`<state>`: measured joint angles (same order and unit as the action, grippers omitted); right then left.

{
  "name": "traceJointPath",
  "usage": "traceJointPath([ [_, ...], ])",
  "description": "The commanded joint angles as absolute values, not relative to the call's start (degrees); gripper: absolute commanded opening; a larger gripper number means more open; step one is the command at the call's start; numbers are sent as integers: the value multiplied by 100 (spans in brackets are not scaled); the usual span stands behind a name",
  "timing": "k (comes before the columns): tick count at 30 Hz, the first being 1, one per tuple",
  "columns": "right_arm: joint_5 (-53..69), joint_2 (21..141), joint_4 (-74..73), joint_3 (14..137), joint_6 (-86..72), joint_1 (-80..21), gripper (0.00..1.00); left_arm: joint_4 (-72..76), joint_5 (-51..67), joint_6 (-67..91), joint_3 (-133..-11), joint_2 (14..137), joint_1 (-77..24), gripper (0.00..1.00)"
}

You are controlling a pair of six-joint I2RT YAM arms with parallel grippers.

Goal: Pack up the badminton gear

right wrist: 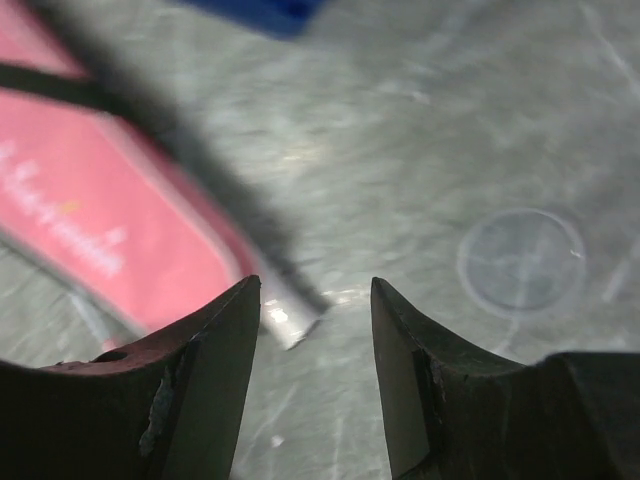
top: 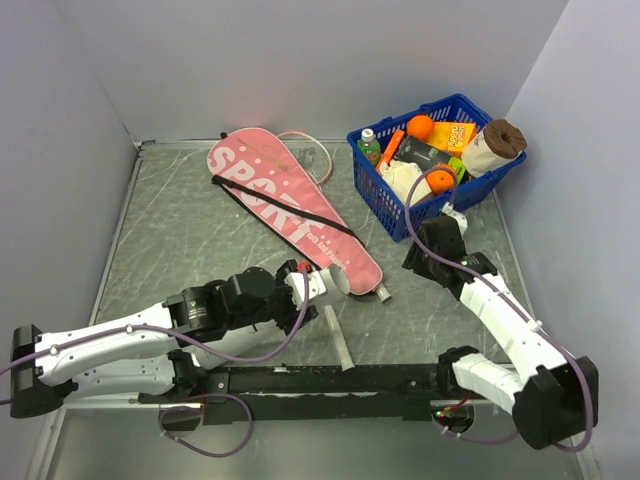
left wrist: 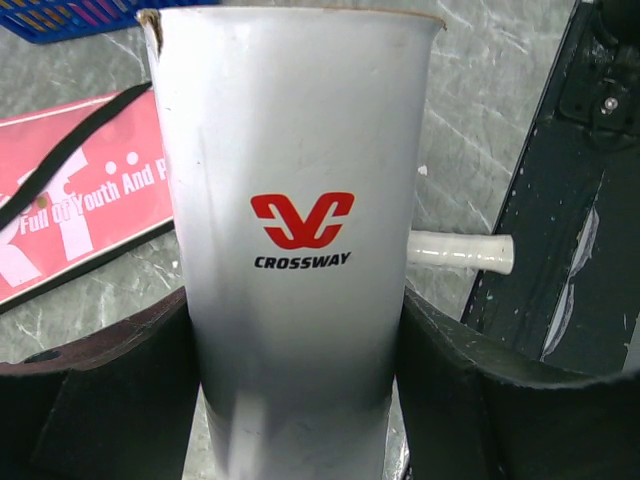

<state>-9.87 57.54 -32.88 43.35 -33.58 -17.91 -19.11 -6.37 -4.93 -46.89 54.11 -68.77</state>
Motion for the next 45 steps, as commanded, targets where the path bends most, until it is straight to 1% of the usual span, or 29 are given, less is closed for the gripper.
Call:
traceJointPath([
  [1,-1258,5862,-3270,4018,-3796,-1319,56,-1573,-817,-396,-4966,5265,-6899,1],
  [5,-1204,6125,-3296,3876,-3911,-924,56,-1713,-844,-352,-5053,5370,-6899,1],
  [12,-1063,6714,-3305,3727,-3902,-633,55,-1635,-703,-352,-5010,5195,-6899,1],
  [17,-1160,6961,-3287,3683,-3823,-589,55,-1644,-729,-369,-4992,5045,-6899,1],
  [31,-958,7611,-3032,3770,-3683,-563,49,-1652,-782,-387,-4983,5045,-6899,1],
  [34,-905,7752,-3041,3823,-3656,-563,46,-1652,-773,-387,-4983,5036,-6899,1],
  [35,-897,7813,-3041,3849,-3648,-554,42,-1644,-782,-387,-4983,5036,-6899,1],
  [37,-879,7840,-3041,3858,-3639,-554,39,-1644,-782,-387,-4975,5027,-6899,1],
  [39,-853,7840,-3024,3858,-3621,-554,33,-1652,-774,-395,-4975,5036,-6899,1],
  [43,-835,7822,-2997,3841,-3595,-554,26,-1652,-738,-396,-4983,5062,-6899,1],
  [45,-817,7805,-2979,3841,-3569,-554,19,-1652,-730,-396,-4983,5071,-6899,1],
])
